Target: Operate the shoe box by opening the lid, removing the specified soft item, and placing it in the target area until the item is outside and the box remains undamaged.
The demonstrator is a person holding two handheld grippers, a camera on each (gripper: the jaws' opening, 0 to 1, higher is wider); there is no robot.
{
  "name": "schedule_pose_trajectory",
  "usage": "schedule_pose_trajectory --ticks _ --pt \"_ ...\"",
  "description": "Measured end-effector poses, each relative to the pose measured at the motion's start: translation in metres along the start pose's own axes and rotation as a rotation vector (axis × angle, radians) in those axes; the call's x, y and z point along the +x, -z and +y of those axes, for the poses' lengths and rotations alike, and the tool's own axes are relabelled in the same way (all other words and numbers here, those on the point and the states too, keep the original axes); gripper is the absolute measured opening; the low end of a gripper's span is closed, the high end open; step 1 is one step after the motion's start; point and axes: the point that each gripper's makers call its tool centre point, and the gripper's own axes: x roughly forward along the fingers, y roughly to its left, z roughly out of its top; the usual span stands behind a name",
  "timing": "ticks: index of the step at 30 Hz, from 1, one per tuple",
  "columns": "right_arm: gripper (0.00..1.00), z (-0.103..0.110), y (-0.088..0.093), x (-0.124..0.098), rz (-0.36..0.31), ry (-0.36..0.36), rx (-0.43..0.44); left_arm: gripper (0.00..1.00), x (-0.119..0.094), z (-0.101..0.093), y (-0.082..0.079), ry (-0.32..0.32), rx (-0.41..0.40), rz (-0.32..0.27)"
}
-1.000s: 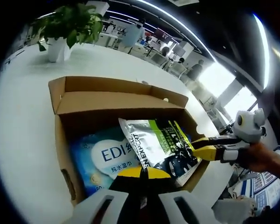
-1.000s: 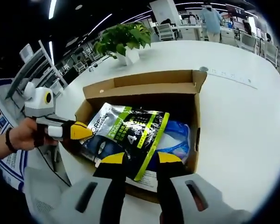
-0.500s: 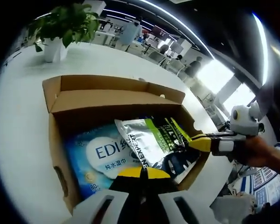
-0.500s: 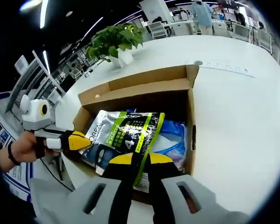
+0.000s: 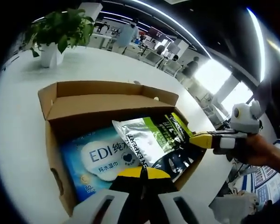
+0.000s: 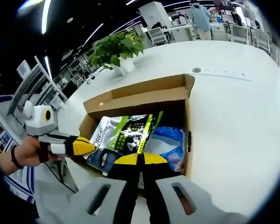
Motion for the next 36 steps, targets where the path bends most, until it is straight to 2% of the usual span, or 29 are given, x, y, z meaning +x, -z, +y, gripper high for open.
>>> schedule_pose_trajectory --ticks 7,15,23,36 --pt "0.0 -0.001 -0.008 -0.011 -0.03 -0.001 0.004 0.0 -0.004 -0.011 -0.011 0.009 0.023 -0.02" --pt "0.0 -0.011 -0.016 -0.03 -0.071 0.017 0.012 0.0 -0.002 -0.031 -0.021 0.026 0.057 -0.025" --pt "0.0 -0.03 -0.017 -0.054 -0.113 0.044 0.04 0.0 0.009 -0.063 -0.029 0.06 0.113 -0.016" --pt "0.0 -0.067 -0.007 -0.099 -0.176 0.103 0.108 0.0 0.037 -0.112 -0.034 0.12 0.193 0.025"
